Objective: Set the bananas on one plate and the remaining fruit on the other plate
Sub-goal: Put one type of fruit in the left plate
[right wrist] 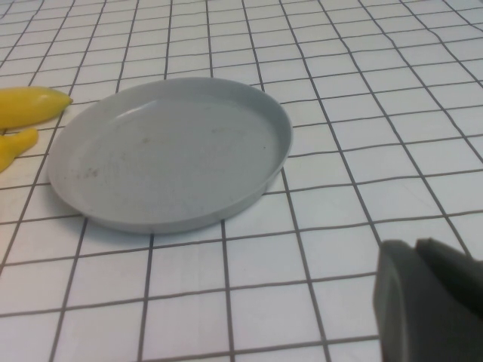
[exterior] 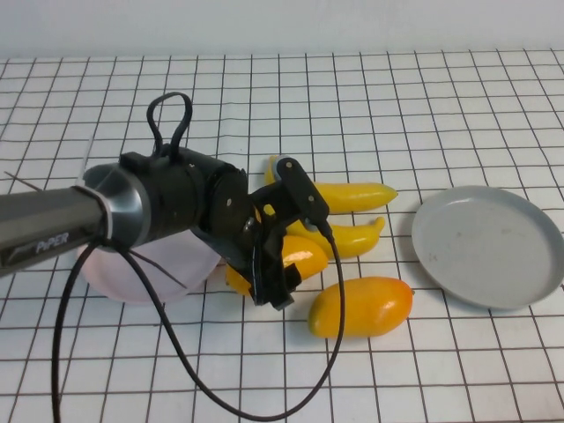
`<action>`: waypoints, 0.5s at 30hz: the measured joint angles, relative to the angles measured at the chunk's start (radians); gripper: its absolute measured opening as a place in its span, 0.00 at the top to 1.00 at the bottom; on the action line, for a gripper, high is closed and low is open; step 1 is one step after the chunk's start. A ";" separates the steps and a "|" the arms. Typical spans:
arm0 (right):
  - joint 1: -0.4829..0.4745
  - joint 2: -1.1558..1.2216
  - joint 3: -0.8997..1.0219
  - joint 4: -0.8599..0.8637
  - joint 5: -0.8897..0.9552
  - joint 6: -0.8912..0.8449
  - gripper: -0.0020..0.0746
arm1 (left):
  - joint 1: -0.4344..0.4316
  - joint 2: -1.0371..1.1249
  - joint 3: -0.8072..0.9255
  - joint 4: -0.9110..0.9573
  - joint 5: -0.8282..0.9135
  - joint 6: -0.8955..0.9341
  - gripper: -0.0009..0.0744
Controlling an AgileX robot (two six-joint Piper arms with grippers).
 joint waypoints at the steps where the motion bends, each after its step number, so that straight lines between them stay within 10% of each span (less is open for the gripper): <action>1: 0.000 0.000 0.000 0.000 0.000 0.000 1.00 | 0.000 -0.010 0.000 0.008 0.000 0.000 0.28; 8: 0.000 0.000 0.000 0.000 0.000 0.000 0.99 | 0.022 -0.184 0.014 0.038 -0.003 -0.043 0.28; 15: 0.000 0.000 0.000 0.000 0.000 0.000 0.99 | 0.238 -0.304 0.145 0.040 0.009 -0.172 0.28</action>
